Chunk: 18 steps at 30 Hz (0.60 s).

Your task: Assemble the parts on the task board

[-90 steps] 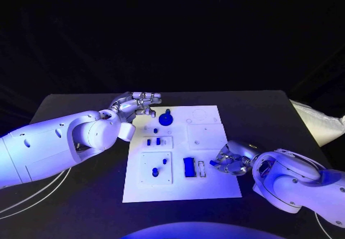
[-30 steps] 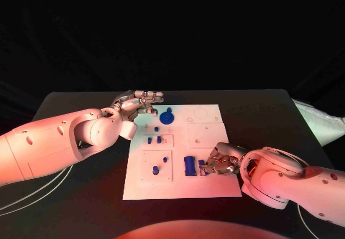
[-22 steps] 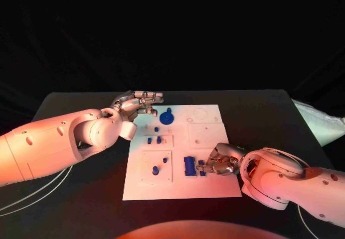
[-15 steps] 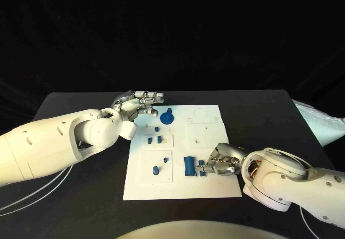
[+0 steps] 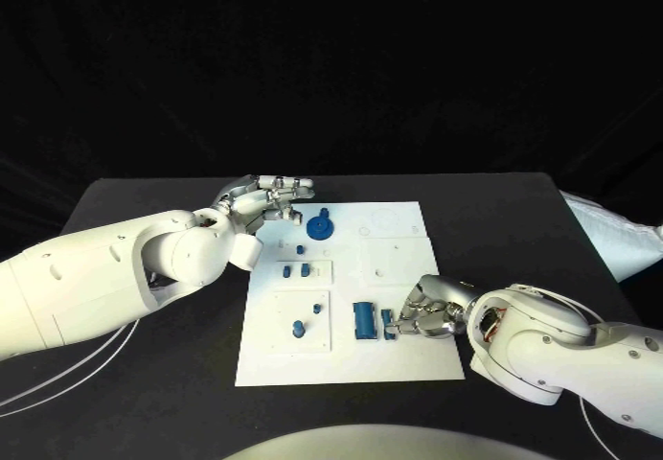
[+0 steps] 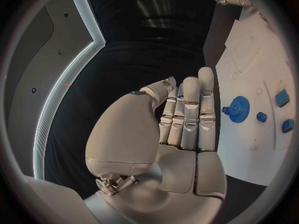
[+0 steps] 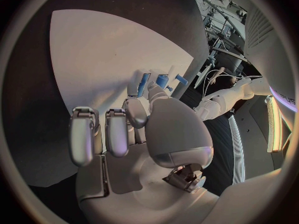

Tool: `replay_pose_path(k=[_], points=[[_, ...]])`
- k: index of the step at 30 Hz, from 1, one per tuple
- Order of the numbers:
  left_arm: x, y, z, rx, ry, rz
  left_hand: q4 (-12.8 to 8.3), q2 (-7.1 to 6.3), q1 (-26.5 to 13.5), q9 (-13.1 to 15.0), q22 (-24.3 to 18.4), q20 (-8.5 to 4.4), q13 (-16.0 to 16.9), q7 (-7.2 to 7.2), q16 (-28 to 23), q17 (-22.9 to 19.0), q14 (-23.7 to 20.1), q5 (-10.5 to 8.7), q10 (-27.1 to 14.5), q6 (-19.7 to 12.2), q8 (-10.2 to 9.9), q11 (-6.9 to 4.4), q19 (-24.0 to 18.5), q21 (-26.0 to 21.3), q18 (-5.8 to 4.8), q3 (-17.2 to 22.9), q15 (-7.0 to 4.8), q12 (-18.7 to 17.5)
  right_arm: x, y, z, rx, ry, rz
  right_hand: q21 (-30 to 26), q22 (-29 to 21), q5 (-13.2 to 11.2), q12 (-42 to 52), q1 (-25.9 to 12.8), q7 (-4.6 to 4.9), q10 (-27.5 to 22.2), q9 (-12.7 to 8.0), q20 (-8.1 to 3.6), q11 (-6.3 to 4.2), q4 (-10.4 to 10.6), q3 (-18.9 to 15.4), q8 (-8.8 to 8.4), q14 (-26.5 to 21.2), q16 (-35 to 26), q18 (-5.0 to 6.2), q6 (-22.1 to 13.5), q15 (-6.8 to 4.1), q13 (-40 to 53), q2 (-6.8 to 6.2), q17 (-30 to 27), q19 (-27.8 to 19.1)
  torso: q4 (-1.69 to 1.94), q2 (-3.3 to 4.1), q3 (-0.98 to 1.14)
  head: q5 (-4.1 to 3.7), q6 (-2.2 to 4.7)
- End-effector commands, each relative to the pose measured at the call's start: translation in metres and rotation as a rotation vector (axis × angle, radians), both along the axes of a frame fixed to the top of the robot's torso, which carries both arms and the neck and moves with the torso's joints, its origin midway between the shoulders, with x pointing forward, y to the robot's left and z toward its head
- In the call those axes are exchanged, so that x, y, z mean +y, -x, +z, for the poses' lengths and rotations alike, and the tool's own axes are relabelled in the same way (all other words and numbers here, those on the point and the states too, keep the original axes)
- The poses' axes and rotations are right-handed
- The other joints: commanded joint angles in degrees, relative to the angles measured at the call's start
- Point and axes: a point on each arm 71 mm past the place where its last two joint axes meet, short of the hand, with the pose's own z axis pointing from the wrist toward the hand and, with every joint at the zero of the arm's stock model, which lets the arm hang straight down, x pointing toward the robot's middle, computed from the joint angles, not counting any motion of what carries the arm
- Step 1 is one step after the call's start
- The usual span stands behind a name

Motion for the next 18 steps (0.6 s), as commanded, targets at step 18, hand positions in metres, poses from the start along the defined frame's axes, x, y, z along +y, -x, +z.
replay_pose_path(k=[18], points=[[0.004,-0.002,-0.012,-0.004,0.009,0.037,0.4,0.67,-0.7,-0.1,-0.3,0.07,-0.1,-0.06,0.2,-0.4,-0.7,-0.15,-0.6,-0.5,0.4,0.01,0.0,-0.6,0.58,-1.0,0.07,0.7,-0.034,-0.063,0.037,0.02,-0.705,-0.126,-12.3,-18.2,2.6,-28.3,4.2,4.08,-14.0,-1.7,2.05,3.31,-1.4,-2.6,-4.56,-1.7,-17.1,3.23,-9.5,2.44,-19.4,1.67,-17.9,-12.2,0.22,-2.63,-0.8,-1.3,2.2]])
